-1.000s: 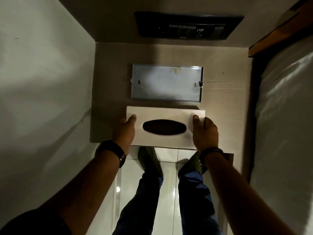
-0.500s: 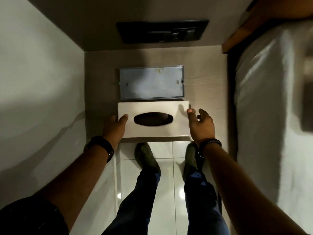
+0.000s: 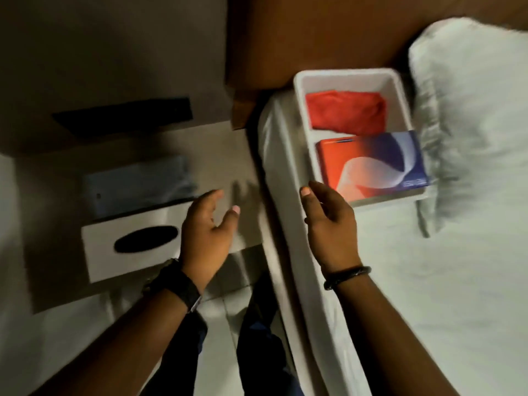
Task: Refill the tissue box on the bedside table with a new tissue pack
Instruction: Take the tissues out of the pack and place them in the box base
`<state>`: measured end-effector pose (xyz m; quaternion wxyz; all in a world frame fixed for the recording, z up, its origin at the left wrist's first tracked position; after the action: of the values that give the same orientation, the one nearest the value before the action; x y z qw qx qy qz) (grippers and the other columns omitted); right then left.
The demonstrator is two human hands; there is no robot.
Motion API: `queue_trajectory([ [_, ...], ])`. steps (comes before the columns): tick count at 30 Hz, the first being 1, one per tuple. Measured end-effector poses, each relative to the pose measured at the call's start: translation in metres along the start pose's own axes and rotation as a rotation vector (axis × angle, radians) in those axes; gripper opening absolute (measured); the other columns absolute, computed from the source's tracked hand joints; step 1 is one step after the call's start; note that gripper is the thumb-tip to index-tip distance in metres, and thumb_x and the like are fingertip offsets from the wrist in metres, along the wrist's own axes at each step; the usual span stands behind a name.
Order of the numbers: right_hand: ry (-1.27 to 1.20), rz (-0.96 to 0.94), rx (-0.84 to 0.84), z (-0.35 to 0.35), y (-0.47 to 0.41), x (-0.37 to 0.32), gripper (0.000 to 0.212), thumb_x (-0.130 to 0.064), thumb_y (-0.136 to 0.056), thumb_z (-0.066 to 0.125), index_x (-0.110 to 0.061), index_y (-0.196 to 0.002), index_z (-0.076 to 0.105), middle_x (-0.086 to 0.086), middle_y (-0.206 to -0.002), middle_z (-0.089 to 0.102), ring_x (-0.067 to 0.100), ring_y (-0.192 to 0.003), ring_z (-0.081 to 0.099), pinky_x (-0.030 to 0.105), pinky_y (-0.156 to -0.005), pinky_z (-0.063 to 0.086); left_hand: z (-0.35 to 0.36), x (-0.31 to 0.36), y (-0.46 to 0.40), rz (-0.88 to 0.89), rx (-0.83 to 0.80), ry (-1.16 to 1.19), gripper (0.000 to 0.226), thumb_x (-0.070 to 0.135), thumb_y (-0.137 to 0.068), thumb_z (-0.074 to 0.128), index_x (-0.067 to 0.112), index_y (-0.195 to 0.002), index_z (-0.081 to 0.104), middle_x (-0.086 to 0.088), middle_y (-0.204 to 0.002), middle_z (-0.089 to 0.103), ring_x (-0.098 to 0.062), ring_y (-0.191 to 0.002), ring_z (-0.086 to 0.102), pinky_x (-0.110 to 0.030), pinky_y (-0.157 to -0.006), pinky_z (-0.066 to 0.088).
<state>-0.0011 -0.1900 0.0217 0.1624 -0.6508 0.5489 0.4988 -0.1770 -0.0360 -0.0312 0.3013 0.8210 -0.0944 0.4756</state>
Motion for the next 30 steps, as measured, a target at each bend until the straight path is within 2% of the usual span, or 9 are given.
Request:
queue_trajectory([
  [4,-0.036,-0.01,0.271,-0.108,-0.029,-0.005,0.028,-0.035,-0.09,0.063,-0.019,-0.113,0.066,-0.005,-0.105,0.069,0.001,-0.089,0.063,0.019,-0.079,0.047,0.075,0.098,0.011,0.294,-0.154,-0.153,0.051,0.028,-0.087,0.066,0.016,-0.134,0.05,-0.005,-0.141,0.048,-0.02,-0.129,0.045,-0.038,-0.107,0.039],
  [6,-0.01,0.049,0.367,-0.145,-0.049,0.009,0.026,-0.036,-0.091,0.062,-0.017,-0.108,0.066,-0.006,-0.101,0.068,0.011,-0.096,0.062,0.015,-0.079,0.041,0.111,0.135,0.008,0.373,-0.198,-0.247,0.054,0.027,-0.085,0.067,0.013,-0.134,0.049,-0.006,-0.143,0.046,-0.021,-0.129,0.044,-0.032,-0.107,0.038],
  [10,-0.088,0.297,0.334,-0.162,-0.084,0.056,0.046,-0.035,-0.089,0.06,-0.001,-0.119,0.059,0.012,-0.113,0.064,0.037,-0.103,0.063,0.046,-0.091,0.052,0.176,0.18,-0.014,0.501,-0.241,-0.537,0.056,0.021,-0.086,0.063,0.005,-0.137,0.046,-0.014,-0.145,0.044,-0.028,-0.133,0.041,-0.031,-0.111,0.029],
  [12,-0.189,0.353,0.262,-0.152,-0.09,0.068,0.04,-0.034,-0.087,0.06,0.001,-0.107,0.063,0.02,-0.106,0.067,0.039,-0.086,0.068,0.052,-0.078,0.058,0.202,0.187,-0.03,0.517,-0.284,-0.707,0.054,0.026,-0.088,0.06,0.005,-0.136,0.046,-0.016,-0.141,0.047,-0.031,-0.129,0.044,-0.036,-0.108,0.034],
  [14,-0.256,0.351,0.217,-0.145,-0.094,0.073,0.037,-0.034,-0.087,0.06,0.0,-0.101,0.065,0.019,-0.096,0.069,0.035,-0.074,0.07,0.047,-0.066,0.061,0.221,0.188,-0.045,0.486,-0.318,-0.795,0.045,0.03,-0.089,0.059,0.005,-0.125,0.052,-0.016,-0.127,0.058,-0.033,-0.115,0.054,-0.039,-0.096,0.044],
  [17,-0.305,0.349,0.186,-0.141,-0.102,0.076,0.032,-0.031,-0.085,0.062,-0.002,-0.098,0.067,0.014,-0.089,0.071,0.033,-0.072,0.07,0.045,-0.064,0.061,0.237,0.18,-0.065,0.377,-0.374,-0.796,0.04,0.04,-0.085,0.066,0.012,-0.111,0.056,-0.007,-0.103,0.062,-0.025,-0.091,0.059,-0.031,-0.073,0.044],
  [21,-0.375,0.378,0.16,-0.144,-0.118,0.08,0.031,-0.02,-0.078,0.061,-0.006,-0.106,0.063,0.011,-0.093,0.07,0.034,-0.086,0.069,0.049,-0.079,0.059,0.252,0.185,-0.079,0.355,-0.439,-0.748,0.035,0.052,-0.075,0.071,0.031,-0.076,0.043,0.008,-0.075,0.051,-0.009,-0.067,0.05,-0.024,-0.053,0.033],
  [26,-0.533,0.279,0.177,-0.143,-0.117,0.073,0.032,-0.014,-0.077,0.055,-0.017,-0.109,0.05,0.004,-0.087,0.067,0.024,-0.073,0.066,0.037,-0.068,0.056,0.258,0.189,-0.086,0.281,-0.628,-0.671,0.047,0.068,-0.063,0.07,0.028,-0.062,0.046,0.007,-0.06,0.049,-0.012,-0.06,0.049,-0.028,-0.058,0.035],
  [30,-0.618,0.267,0.201,-0.144,-0.118,0.067,0.033,-0.023,-0.084,0.058,-0.028,-0.106,0.034,-0.002,-0.09,0.062,0.017,-0.077,0.065,0.042,-0.078,0.057,0.263,0.187,-0.077,0.108,-0.782,-0.247,0.022,0.052,-0.077,0.07,0.033,-0.067,0.071,0.004,-0.078,0.073,-0.021,-0.087,0.07,-0.036,-0.074,0.052],
])
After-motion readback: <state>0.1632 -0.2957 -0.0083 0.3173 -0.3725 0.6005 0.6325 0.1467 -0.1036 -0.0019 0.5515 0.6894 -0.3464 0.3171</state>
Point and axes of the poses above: each hand's wrist, its own y-axis away from the middle knuckle, its own z-axis out of the palm, x = y × z, the point moved 10 cm from there along -y, towards the middle knuckle
